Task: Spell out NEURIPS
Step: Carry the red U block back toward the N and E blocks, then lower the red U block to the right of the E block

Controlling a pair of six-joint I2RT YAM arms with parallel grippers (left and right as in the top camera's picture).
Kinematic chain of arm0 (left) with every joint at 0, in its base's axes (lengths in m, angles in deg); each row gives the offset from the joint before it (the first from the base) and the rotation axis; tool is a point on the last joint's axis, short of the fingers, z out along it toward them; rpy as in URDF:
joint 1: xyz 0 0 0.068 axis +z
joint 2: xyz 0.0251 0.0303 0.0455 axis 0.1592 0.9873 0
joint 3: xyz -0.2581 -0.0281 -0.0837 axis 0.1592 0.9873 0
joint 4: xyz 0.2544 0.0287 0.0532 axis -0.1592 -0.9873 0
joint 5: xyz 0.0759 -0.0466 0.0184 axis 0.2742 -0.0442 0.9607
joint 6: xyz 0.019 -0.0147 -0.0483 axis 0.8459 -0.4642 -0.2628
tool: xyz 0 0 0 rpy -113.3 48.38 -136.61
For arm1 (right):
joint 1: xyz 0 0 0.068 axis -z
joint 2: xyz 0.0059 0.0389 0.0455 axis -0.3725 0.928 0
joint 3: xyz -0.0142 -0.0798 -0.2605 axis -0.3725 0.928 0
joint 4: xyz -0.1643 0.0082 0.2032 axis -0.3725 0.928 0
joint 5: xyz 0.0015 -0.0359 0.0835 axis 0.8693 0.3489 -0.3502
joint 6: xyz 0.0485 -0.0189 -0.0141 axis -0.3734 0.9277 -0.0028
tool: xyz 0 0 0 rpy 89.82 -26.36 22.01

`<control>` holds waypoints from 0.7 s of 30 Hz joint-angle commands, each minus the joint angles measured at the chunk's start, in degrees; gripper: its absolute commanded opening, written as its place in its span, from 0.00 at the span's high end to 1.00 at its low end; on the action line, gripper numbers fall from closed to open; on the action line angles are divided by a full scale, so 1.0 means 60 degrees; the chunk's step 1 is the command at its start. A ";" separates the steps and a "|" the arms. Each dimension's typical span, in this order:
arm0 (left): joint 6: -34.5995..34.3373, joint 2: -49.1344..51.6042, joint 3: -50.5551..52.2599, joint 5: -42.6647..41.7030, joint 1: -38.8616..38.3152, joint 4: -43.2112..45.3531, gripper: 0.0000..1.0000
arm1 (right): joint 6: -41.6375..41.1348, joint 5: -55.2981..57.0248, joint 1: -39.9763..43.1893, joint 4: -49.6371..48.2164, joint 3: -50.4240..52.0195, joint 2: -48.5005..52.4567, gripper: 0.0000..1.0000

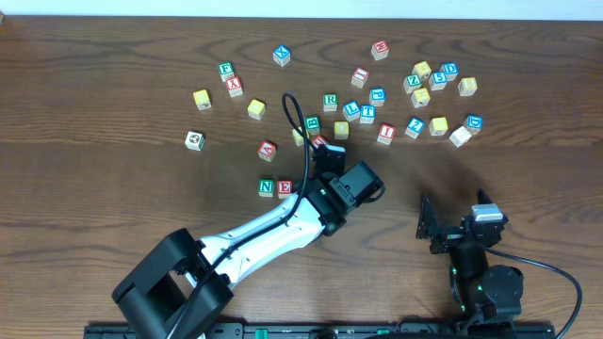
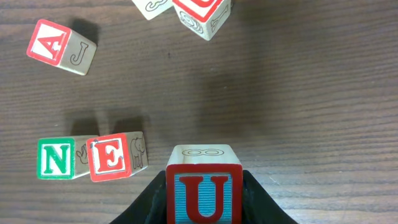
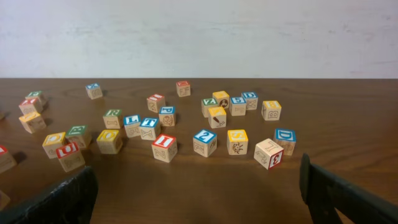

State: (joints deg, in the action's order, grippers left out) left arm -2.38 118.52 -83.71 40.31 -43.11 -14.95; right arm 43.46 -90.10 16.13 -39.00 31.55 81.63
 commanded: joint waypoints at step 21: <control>0.0346 0.0637 0.0393 -0.0663 0.1031 0.0750 0.89 | -0.0066 -0.0018 -0.0051 0.0044 0.0011 -0.0047 0.01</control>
State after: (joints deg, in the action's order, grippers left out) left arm -1.92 121.49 -82.22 38.81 -38.46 -11.00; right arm 43.46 -90.10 16.13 -39.00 31.55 81.63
